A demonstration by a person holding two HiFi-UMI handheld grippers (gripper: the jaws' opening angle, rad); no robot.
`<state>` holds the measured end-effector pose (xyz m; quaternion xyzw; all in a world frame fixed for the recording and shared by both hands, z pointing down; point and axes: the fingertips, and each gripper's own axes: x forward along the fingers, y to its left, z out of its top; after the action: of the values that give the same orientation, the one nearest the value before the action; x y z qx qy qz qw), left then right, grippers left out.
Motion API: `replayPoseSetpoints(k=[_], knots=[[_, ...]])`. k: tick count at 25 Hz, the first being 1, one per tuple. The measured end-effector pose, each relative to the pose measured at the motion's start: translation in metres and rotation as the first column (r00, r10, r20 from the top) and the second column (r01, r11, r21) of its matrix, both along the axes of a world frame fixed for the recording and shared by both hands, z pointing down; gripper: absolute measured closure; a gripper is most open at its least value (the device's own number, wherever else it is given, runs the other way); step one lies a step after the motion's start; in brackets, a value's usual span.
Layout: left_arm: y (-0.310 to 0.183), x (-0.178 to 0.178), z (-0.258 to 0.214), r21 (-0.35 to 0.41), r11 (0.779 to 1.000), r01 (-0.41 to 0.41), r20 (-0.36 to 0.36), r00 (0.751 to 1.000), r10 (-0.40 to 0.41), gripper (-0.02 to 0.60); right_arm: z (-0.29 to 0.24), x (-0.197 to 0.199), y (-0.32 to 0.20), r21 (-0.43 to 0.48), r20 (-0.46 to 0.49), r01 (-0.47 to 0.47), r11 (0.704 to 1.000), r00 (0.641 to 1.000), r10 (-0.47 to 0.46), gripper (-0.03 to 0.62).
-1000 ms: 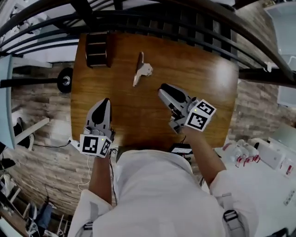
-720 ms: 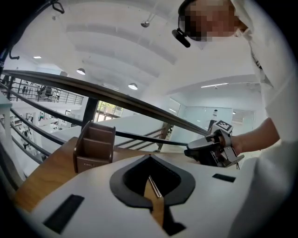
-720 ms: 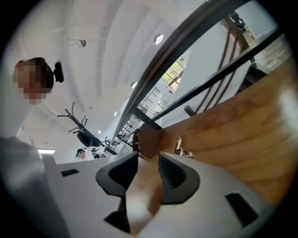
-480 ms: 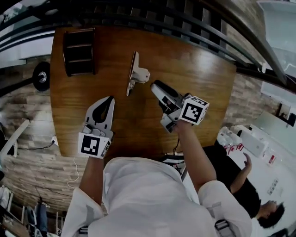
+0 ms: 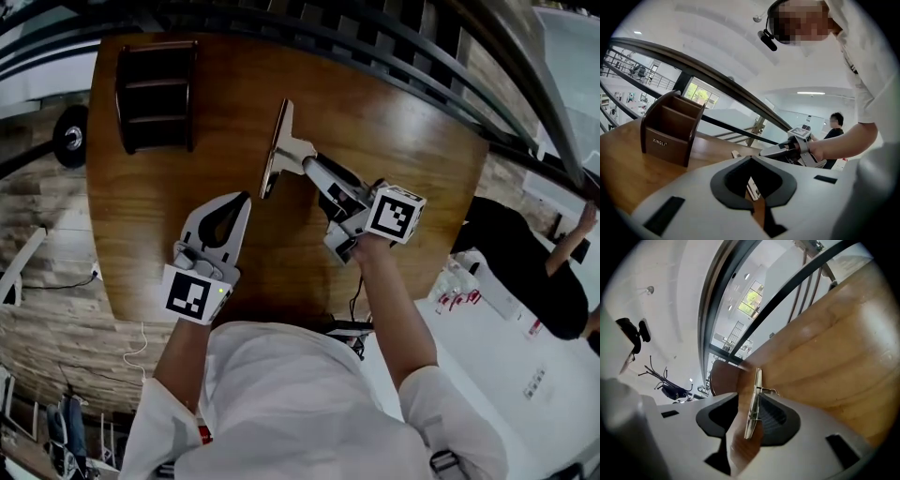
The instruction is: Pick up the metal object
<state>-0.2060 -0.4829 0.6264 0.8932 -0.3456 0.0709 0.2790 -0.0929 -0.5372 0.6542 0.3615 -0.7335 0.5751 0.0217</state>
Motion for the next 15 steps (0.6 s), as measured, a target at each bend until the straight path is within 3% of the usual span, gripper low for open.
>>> replayPoseSetpoints(k=[3, 7, 15], knots=[[-0.001, 0.001, 0.004, -0.007, 1.0, 0.001, -0.002, 1.0, -0.001, 0.574, 0.011, -0.001, 0.002, -0.034, 0.007, -0.005, 0.999, 1.0, 0.005, 0.469], [0.001, 0.001, 0.005, -0.017, 1.0, 0.008, -0.01, 1.0, -0.008, 0.574, 0.013, -0.003, -0.001, -0.031, 0.022, 0.006, 0.999, 1.0, -0.006, 0.546], [0.003, -0.003, 0.002, -0.023, 1.0, 0.012, -0.019, 1.0, -0.012, 0.574, 0.018, 0.002, 0.0, -0.069, 0.083, -0.044, 0.997, 0.995, 0.049, 0.566]])
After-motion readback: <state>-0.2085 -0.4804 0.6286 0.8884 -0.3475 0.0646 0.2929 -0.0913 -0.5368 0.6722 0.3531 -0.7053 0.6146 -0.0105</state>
